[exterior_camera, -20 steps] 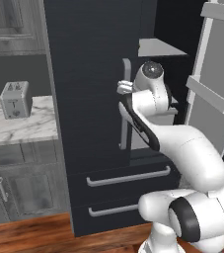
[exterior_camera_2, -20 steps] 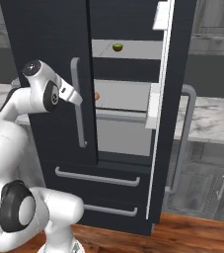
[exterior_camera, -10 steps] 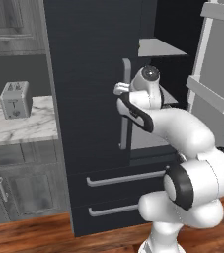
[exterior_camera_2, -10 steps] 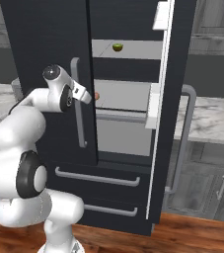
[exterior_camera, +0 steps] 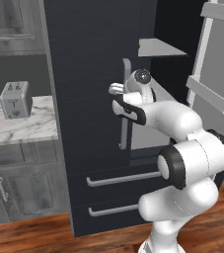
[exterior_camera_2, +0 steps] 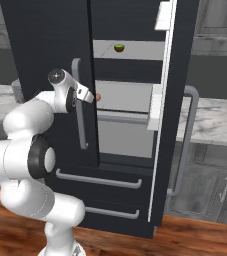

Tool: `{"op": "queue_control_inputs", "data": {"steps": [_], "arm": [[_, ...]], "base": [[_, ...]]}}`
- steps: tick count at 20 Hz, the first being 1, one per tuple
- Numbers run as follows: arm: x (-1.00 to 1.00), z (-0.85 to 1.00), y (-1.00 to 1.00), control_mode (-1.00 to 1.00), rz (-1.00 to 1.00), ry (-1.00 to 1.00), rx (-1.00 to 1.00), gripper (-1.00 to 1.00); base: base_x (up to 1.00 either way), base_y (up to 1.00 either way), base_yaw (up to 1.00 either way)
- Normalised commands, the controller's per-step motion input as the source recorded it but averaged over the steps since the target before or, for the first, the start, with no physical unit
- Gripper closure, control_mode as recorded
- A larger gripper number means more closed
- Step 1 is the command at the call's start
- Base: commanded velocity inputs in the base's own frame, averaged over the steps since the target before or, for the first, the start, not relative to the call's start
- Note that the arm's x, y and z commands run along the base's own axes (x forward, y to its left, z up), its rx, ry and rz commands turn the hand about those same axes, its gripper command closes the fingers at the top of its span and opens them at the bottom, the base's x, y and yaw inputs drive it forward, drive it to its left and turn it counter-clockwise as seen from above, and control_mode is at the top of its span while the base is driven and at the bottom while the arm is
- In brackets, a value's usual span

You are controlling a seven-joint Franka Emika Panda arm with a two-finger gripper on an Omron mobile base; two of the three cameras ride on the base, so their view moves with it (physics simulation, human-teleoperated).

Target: Retrieve the kiwi and peach from the fridge and place them into the bowl on the dining table.

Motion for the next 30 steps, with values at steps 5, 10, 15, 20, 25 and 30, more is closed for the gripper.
{"op": "queue_control_inputs", "data": {"steps": [5, 10, 15, 20, 25, 30], "arm": [[0.72, -0.09, 0.0, -1.0, 0.0, 0.0, 0.0, 1.0], [0.56, -0.01, 0.0, -1.0, 0.0, 0.0, 0.0, 1.0], [0.23, -0.01, 0.17, -1.0, 0.0, 0.22, 0.0, 1.0], [-0.67, -0.03, 0.56, -1.0, 0.0, 0.31, 0.0, 1.0], [-1.0, -0.18, 0.81, -1.0, 0.01, 0.25, 0.0, 1.0], [-1.0, -0.26, 0.99, -1.0, 0.0, 0.28, 0.0, 1.0]], "base": [[0.0, 0.0, 0.0], [0.0, 0.0, 0.0], [0.0, 0.0, 0.0], [0.0, 0.0, 0.0], [0.0, 0.0, 0.0], [0.0, 0.0, 0.0]]}}
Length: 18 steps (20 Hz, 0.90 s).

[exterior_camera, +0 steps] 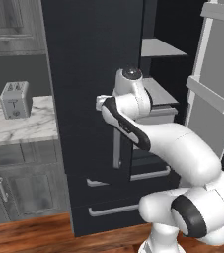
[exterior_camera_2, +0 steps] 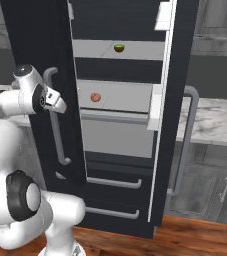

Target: Retrieve the kiwi and peach from the fridge and place them into the bowl on the dining table.

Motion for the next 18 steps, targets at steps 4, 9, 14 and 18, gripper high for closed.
{"op": "queue_control_inputs", "data": {"steps": [4, 9, 14, 18], "arm": [[-1.0, -0.23, 1.0, -1.0, 0.0, 0.26, 0.0, 1.0], [-1.0, -0.21, 0.98, -1.0, 0.0, 0.08, 0.0, 1.0], [-1.0, 0.26, 0.33, -1.0, 0.0, -0.47, -0.05, 1.0], [-0.98, 0.73, -0.32, -1.0, -0.01, -0.44, 0.0, 1.0]], "base": [[0.0, 0.0, 0.0], [0.0, 0.0, 0.0], [0.0, 0.0, 0.0], [0.0, 0.0, 0.0]]}}
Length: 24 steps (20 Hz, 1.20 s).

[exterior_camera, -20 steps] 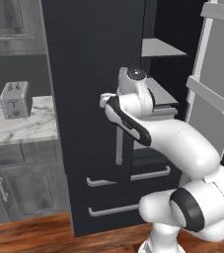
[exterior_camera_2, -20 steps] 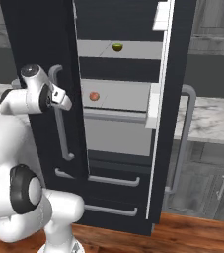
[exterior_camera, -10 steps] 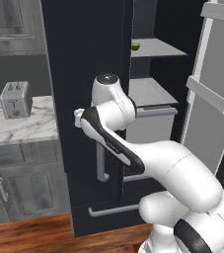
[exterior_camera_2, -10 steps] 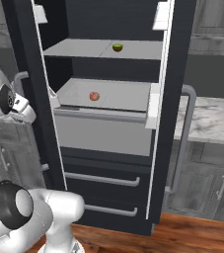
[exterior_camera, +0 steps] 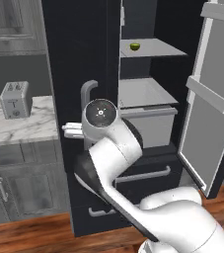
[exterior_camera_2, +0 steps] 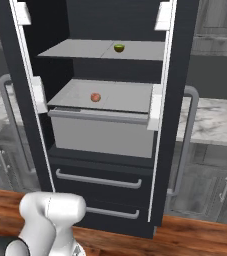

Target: Retrieve the kiwi and peach from the fridge and place them into the bowl on the dining table.

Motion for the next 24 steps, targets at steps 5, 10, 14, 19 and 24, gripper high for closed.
{"op": "queue_control_inputs", "data": {"steps": [5, 10, 14, 19, 24], "arm": [[-0.62, 0.64, -0.71, -1.0, -0.13, -0.19, 0.1, 1.0], [-0.03, 0.51, -0.82, -1.0, -0.25, 0.11, 0.46, 1.0], [0.0, 0.1, -0.68, -1.0, -0.09, 0.13, 0.54, 1.0], [-0.02, 0.0, -0.48, -1.0, 0.0, 0.0, 0.35, 1.0], [0.0, 0.0, -0.01, -1.0, 0.07, 0.0, 0.06, -1.0]], "base": [[0.0, 0.0, 0.0], [0.0, 0.0, 0.0], [0.0, 0.0, 0.0], [0.0, 0.0, 0.0], [0.0, 0.0, 0.0]]}}
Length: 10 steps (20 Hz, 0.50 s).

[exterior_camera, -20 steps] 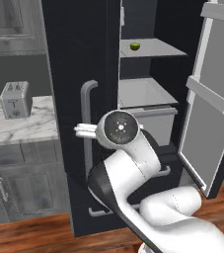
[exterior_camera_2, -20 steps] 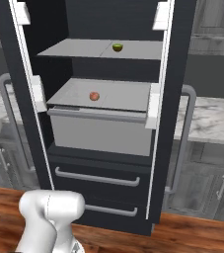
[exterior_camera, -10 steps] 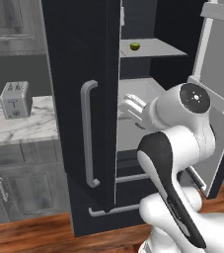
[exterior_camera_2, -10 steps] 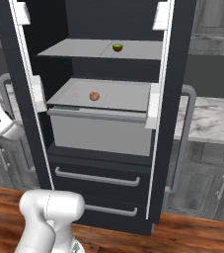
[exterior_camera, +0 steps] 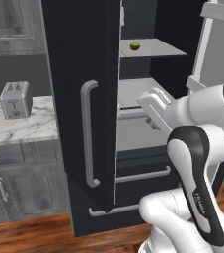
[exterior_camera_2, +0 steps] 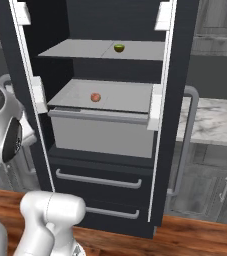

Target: Retrieve the kiwi and peach from the fridge and place them into the bowl on the dining table.

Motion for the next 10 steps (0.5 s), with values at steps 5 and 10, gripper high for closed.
{"op": "queue_control_inputs", "data": {"steps": [5, 10], "arm": [[0.0, 0.0, -0.04, -1.0, 0.1, 0.0, 0.07, -1.0], [0.3, 0.0, -0.15, -1.0, 0.01, -0.01, 0.12, -1.0]], "base": [[0.0, 0.0, 0.0], [0.0, 0.0, 0.0]]}}
